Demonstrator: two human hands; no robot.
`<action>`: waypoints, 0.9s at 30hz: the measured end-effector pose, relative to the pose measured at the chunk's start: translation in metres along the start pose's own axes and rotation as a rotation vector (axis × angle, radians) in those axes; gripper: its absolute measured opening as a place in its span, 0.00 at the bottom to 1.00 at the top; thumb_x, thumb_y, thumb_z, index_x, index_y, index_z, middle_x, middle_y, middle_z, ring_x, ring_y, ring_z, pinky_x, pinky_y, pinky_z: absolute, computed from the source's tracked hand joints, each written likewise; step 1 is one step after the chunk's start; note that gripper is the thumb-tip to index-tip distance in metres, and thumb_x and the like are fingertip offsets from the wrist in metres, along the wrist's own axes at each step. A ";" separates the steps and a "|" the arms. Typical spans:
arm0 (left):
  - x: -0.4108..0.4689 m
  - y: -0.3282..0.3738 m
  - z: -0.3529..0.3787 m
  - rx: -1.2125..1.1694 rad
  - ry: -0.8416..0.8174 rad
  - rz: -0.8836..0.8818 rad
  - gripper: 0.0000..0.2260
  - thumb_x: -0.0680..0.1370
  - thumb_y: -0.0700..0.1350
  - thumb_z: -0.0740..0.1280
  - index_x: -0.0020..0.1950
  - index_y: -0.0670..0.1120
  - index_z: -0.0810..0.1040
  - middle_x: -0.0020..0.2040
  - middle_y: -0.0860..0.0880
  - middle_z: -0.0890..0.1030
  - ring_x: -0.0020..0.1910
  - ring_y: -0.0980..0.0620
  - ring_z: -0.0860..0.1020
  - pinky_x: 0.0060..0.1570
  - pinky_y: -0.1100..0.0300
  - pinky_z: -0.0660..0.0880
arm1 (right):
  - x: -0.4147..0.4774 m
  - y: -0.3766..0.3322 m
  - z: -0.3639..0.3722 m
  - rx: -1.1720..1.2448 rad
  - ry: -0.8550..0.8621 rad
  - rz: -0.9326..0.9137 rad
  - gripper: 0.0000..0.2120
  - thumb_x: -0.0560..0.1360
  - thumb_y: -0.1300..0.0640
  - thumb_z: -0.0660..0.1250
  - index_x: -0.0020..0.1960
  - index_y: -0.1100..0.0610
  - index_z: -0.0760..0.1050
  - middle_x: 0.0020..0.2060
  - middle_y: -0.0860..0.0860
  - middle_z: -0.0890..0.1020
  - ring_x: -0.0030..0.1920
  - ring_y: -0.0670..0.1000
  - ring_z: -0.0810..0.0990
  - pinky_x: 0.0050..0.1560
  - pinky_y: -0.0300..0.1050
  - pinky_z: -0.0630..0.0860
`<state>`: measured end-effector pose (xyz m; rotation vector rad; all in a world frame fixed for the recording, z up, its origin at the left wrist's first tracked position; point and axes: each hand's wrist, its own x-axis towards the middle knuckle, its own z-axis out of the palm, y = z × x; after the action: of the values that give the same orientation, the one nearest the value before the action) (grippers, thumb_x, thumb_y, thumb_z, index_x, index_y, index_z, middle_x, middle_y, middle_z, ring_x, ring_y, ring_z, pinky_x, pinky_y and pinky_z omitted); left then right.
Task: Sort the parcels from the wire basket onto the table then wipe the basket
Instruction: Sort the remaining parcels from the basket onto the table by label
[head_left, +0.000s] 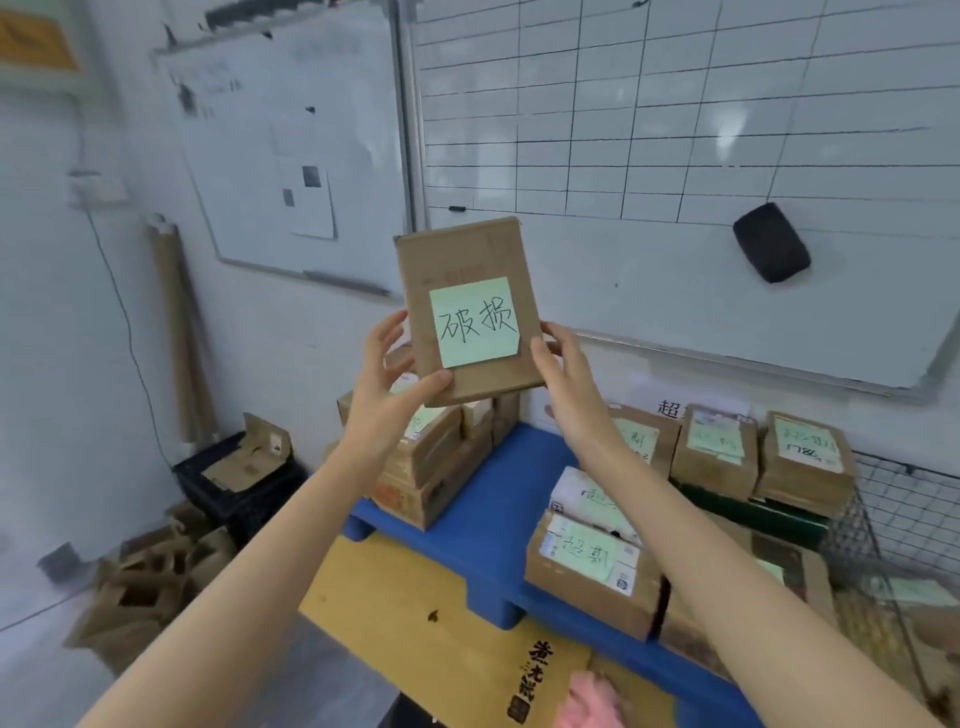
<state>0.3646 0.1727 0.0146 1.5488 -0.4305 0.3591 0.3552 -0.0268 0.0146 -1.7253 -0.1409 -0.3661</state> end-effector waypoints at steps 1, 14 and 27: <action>0.004 -0.004 -0.013 0.001 -0.005 -0.016 0.32 0.73 0.43 0.76 0.72 0.59 0.66 0.65 0.62 0.73 0.62 0.60 0.76 0.54 0.63 0.76 | 0.003 0.000 0.014 0.016 -0.004 0.010 0.12 0.80 0.37 0.55 0.64 0.34 0.65 0.65 0.44 0.71 0.67 0.45 0.70 0.69 0.53 0.67; 0.060 -0.071 -0.138 -0.018 0.129 -0.114 0.27 0.66 0.53 0.76 0.62 0.51 0.72 0.66 0.50 0.77 0.64 0.52 0.77 0.57 0.59 0.77 | 0.070 0.029 0.146 0.066 -0.167 0.141 0.28 0.80 0.41 0.63 0.76 0.39 0.56 0.67 0.46 0.74 0.67 0.49 0.73 0.70 0.58 0.69; 0.183 -0.145 -0.202 0.152 0.017 -0.200 0.35 0.64 0.62 0.74 0.69 0.61 0.68 0.69 0.57 0.73 0.64 0.54 0.76 0.56 0.60 0.74 | 0.208 0.071 0.215 0.096 -0.243 0.202 0.17 0.81 0.42 0.61 0.67 0.35 0.59 0.55 0.38 0.74 0.55 0.39 0.74 0.54 0.46 0.74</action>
<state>0.6025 0.3660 -0.0190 1.7190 -0.2362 0.2543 0.6070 0.1472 -0.0166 -1.6670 -0.1557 0.0001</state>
